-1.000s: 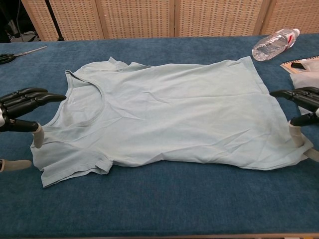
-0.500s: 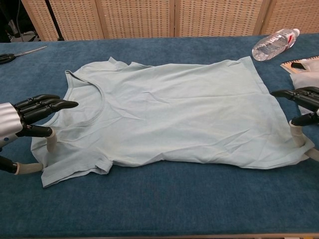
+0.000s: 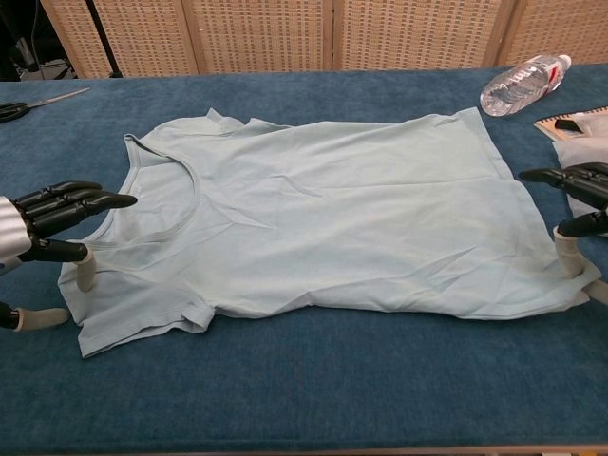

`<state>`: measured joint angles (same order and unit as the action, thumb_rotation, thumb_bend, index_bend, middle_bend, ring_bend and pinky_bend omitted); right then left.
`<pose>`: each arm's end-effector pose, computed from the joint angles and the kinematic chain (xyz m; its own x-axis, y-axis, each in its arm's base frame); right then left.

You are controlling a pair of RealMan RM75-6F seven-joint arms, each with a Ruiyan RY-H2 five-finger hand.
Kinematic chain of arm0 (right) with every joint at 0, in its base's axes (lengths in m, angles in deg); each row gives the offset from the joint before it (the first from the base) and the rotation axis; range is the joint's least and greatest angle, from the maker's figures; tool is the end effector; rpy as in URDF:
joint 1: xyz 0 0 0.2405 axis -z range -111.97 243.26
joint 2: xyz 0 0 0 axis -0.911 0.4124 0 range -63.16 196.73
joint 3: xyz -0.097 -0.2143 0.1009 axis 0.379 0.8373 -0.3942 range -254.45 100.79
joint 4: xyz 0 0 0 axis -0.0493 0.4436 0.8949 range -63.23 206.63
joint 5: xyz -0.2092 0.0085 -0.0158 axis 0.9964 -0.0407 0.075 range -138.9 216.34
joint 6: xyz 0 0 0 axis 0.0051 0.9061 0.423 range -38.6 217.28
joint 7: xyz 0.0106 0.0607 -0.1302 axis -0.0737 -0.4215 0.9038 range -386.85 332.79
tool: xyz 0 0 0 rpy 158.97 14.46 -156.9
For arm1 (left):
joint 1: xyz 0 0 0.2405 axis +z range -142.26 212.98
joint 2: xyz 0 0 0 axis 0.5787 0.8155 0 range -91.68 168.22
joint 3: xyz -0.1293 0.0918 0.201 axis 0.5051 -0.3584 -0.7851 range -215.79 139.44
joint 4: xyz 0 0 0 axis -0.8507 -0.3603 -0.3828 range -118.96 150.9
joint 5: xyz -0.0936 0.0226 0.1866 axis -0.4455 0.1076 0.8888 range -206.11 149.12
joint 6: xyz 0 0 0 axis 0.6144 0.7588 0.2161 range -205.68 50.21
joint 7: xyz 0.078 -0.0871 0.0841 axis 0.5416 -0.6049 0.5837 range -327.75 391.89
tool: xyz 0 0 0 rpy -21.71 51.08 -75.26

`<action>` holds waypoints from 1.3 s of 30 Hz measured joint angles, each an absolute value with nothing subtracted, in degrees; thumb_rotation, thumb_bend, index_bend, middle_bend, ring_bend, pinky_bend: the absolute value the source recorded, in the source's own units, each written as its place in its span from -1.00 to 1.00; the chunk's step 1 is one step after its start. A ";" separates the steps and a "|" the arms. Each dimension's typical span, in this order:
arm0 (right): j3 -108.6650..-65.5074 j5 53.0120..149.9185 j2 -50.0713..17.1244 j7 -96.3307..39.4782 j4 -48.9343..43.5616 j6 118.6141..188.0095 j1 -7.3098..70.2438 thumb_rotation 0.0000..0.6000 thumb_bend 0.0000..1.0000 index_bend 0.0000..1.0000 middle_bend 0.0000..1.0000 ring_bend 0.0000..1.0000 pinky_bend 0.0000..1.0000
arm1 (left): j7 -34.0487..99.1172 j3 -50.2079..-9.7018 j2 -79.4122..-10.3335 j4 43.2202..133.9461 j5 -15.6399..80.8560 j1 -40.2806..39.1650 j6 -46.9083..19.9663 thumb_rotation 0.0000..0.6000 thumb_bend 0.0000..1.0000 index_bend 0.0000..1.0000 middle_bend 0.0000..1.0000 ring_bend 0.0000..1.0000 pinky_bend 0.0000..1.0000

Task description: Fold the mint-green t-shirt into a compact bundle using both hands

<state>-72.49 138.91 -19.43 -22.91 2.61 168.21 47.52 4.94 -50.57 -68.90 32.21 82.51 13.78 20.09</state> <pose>-0.2784 -0.2188 0.0211 0.5534 -0.0741 0.8296 -0.7498 -0.4780 0.4575 -0.3021 0.2357 -0.0077 0.5247 0.0062 0.8512 0.5515 -0.7642 -0.3344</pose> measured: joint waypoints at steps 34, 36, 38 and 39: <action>-71.08 141.29 -19.01 -25.99 2.89 169.33 47.03 1.00 0.03 0.35 -1.00 -1.00 -1.00 | 0.32 -52.13 -68.48 33.95 79.76 14.01 21.63 1.00 -0.03 0.43 -1.00 -1.00 -1.00; -70.64 141.95 -18.81 -26.85 2.78 169.42 46.85 1.00 0.03 0.35 -1.00 -1.00 -1.00 | -0.12 -52.40 -68.01 34.19 79.94 14.19 22.73 1.00 -0.03 0.44 -1.00 -1.00 -1.00; -70.01 142.87 -18.40 -28.21 2.40 169.57 46.58 1.00 0.03 0.35 -1.00 -1.00 -1.00 | -0.49 -52.80 -67.32 34.54 80.30 14.36 24.09 1.00 -0.03 0.44 -1.00 -1.00 -1.00; -69.67 143.35 -18.17 -28.90 2.15 169.67 46.44 1.00 0.03 0.35 -1.00 -1.00 -1.00 | -0.61 -53.00 -66.99 34.75 80.50 14.43 24.70 1.00 -0.03 0.44 -1.00 -1.00 -1.00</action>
<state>-69.67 143.35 -18.17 -28.90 2.15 169.67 46.44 -0.61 -53.00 -66.99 34.75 80.50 14.43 24.70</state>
